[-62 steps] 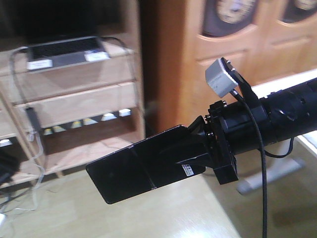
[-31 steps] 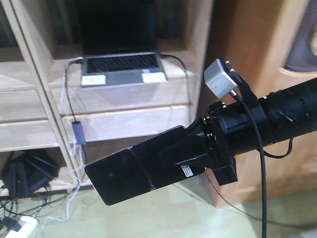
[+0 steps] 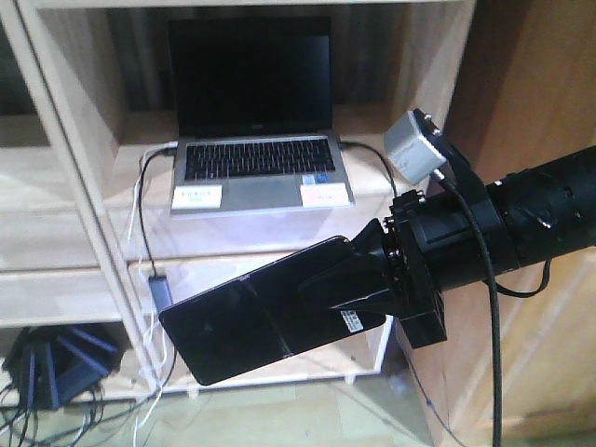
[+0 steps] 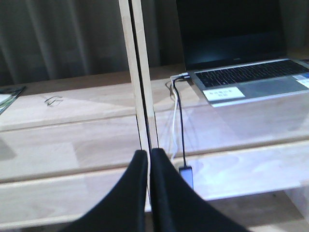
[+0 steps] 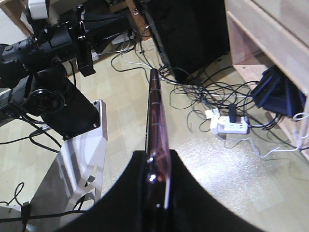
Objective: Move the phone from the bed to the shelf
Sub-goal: 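Approach the shelf with the laptop, phone held in the right gripper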
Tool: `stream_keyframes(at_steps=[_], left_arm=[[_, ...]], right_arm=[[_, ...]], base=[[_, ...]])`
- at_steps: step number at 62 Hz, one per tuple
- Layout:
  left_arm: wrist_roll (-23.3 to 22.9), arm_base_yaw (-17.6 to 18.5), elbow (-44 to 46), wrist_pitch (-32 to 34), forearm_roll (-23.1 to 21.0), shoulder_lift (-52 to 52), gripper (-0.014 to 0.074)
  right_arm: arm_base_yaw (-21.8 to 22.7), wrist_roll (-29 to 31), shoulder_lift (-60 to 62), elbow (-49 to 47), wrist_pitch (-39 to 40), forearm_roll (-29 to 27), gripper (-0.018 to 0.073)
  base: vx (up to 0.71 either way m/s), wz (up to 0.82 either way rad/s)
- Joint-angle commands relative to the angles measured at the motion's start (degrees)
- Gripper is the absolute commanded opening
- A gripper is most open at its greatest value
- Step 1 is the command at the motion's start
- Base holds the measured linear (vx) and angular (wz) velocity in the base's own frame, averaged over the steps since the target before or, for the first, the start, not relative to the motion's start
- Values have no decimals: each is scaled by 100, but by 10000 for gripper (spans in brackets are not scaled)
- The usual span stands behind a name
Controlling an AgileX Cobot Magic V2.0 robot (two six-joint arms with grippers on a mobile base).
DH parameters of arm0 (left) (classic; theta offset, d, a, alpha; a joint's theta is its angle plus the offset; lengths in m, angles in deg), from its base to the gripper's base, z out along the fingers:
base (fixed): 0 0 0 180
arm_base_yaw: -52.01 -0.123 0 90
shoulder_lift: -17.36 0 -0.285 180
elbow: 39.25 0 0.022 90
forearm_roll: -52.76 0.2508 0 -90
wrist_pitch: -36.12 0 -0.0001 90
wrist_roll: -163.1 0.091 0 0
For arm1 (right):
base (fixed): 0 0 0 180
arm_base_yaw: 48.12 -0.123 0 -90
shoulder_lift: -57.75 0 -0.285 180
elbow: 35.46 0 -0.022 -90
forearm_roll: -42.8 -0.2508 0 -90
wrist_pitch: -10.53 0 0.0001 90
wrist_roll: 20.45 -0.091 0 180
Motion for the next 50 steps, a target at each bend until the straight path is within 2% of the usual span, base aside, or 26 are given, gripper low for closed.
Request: stream_keyframes(at_steps=[1,50], left_arm=[[-33,20,122,415,-52,-77,1],[-33,20,122,415,-52,-77,1]], right_arm=[[10,43,203,-144,-453,-495,-2],[10,43,203,-144,-453,-495,-2]], base=[[30,1],[24,5]])
